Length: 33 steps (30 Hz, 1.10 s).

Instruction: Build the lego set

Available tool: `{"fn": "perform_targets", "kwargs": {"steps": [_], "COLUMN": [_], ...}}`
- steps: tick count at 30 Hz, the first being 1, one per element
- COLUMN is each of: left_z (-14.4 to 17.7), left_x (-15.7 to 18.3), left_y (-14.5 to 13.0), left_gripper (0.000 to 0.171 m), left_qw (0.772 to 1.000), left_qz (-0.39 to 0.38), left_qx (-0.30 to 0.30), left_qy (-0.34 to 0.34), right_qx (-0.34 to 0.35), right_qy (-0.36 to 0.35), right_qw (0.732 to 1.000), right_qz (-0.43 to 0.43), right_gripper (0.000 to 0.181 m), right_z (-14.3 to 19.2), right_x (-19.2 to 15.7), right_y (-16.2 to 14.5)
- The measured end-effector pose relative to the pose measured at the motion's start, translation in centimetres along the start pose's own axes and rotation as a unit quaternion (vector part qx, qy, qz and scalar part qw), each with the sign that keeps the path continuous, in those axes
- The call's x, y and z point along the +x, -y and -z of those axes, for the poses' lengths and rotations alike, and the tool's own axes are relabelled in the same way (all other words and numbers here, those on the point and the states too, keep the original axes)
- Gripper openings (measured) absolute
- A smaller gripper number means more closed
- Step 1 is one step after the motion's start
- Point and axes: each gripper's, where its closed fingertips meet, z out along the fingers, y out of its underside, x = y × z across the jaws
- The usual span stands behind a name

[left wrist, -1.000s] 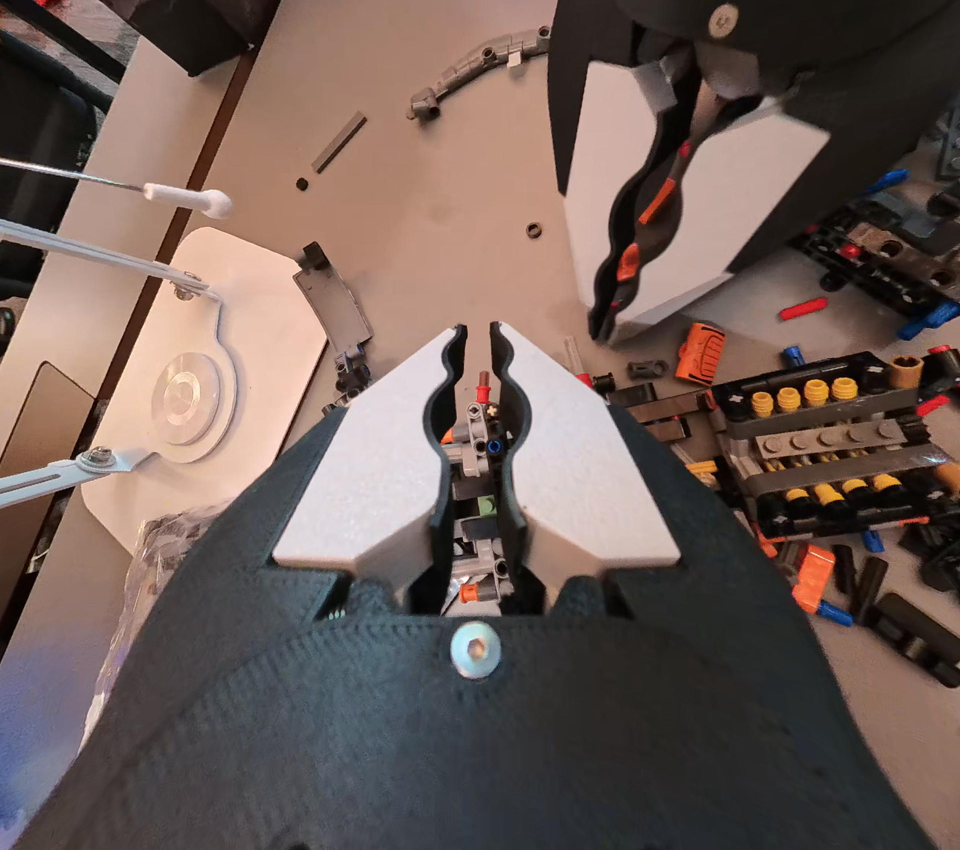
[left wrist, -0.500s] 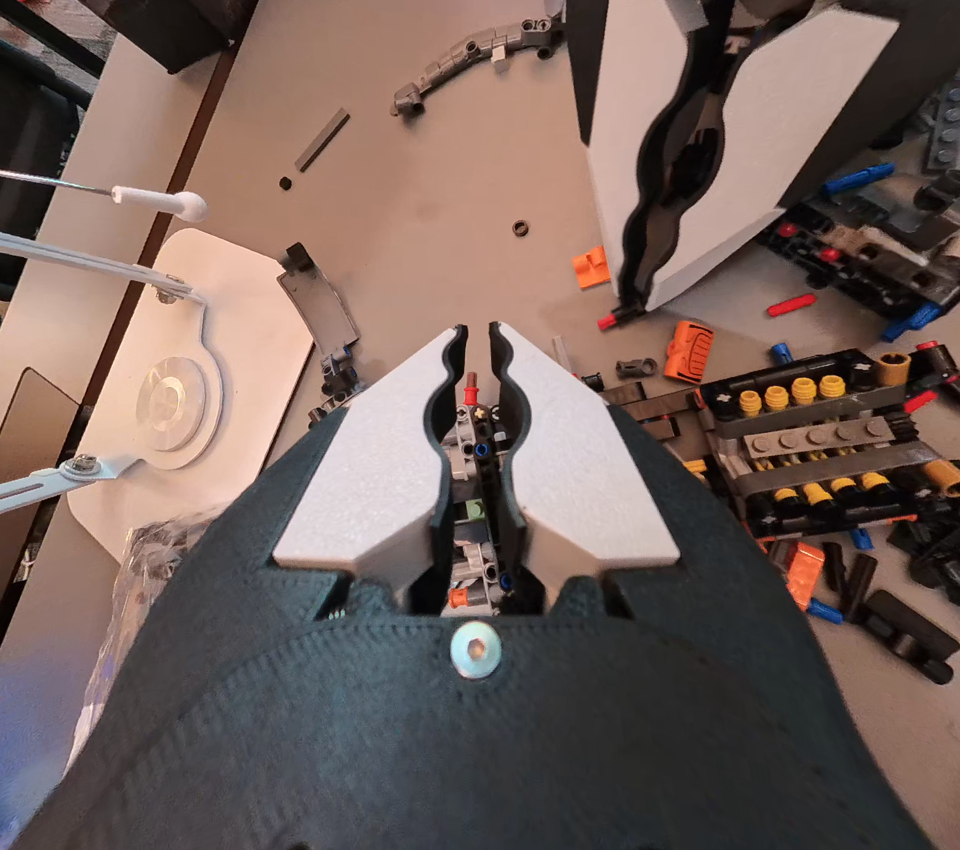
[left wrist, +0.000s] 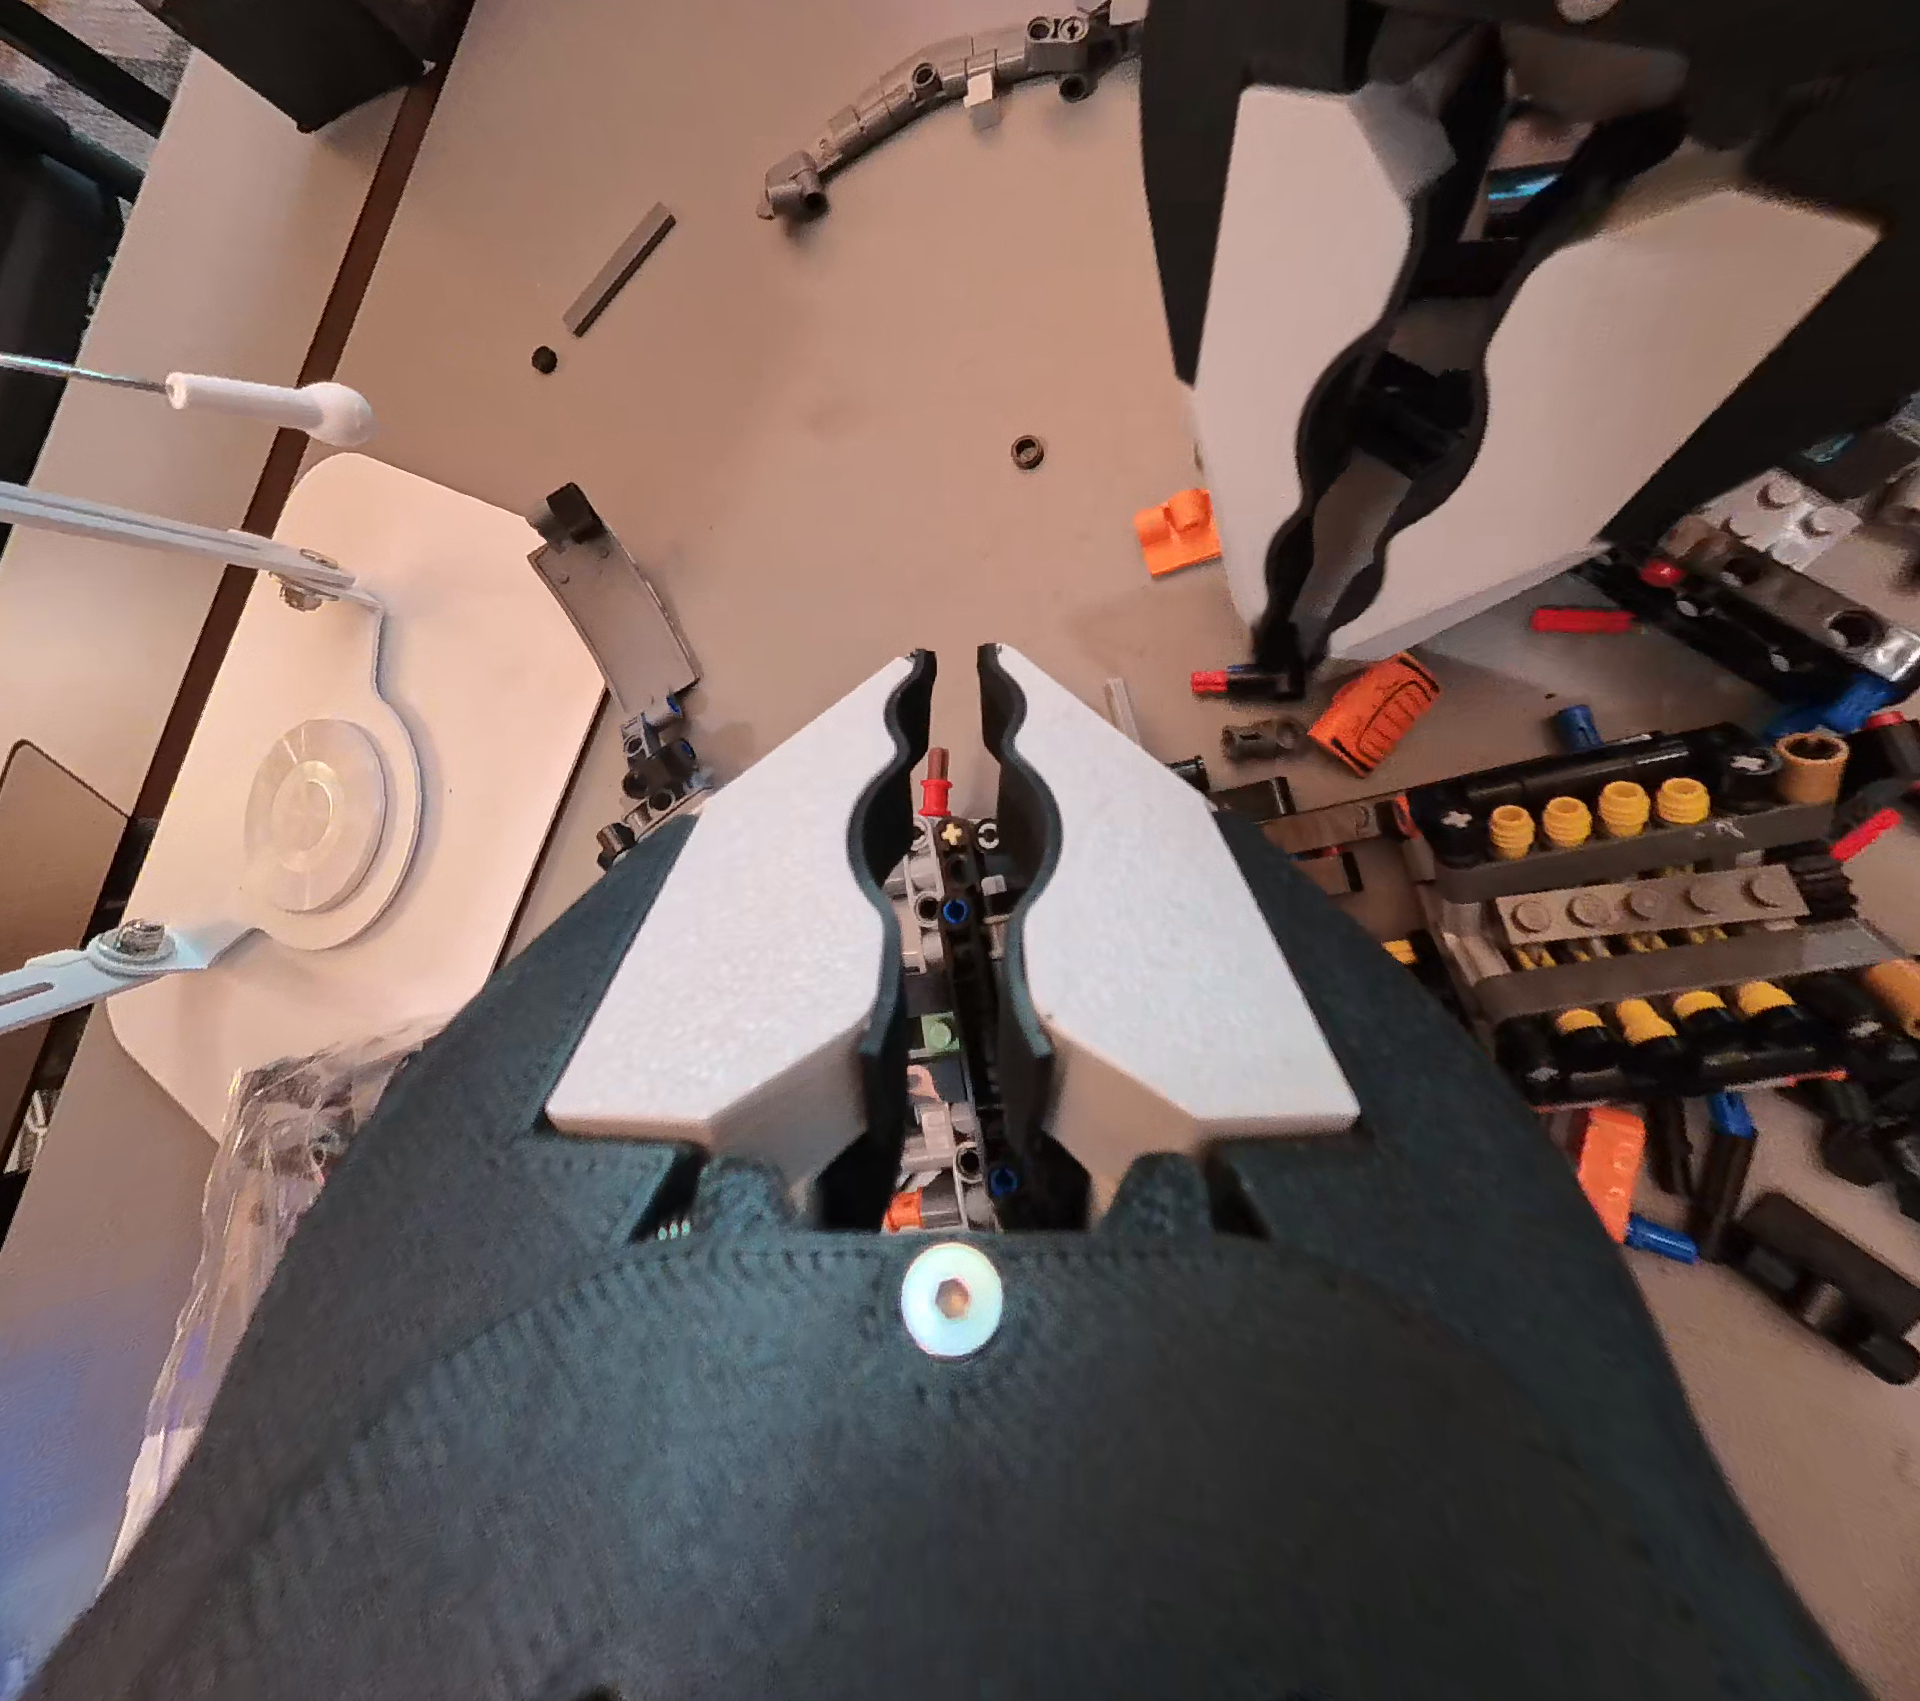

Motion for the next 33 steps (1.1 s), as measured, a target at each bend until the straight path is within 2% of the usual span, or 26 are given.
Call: {"fn": "perform_targets", "kwargs": {"steps": [6,12,17,24,33], "left_z": [-0.1,0.3,1.1,3.1,4.3], "left_x": [-0.1,-0.1,0.6,1.1,1.2], "left_y": [-0.2,-0.1,1.2,4.1,5.4], "left_gripper": [0.006,0.006,0.008,0.010,0.015], "left_qw": [1.000,1.000,0.993,0.953,0.915], "left_qz": [0.002,0.017,0.072,0.179,0.235], "left_qx": [-0.002,0.009,0.063,0.179,0.234], "left_qy": [0.000,-0.011,-0.066,-0.167,-0.230], "right_qx": [0.008,0.050,0.115,0.203,0.221], "right_qy": [0.008,0.008,-0.067,-0.169,-0.217], "right_qw": [1.000,0.999,0.991,0.964,0.950], "right_qz": [-0.002,0.012,0.008,0.014,0.043], "right_gripper": [0.002,0.003,0.003,0.003,0.002], "right_z": [0.1,1.0,3.2,6.9,7.9], "right_x": [-0.3,-0.7,1.3,3.5,3.7], "right_y": [-0.1,1.0,2.7,4.8,5.6]}}
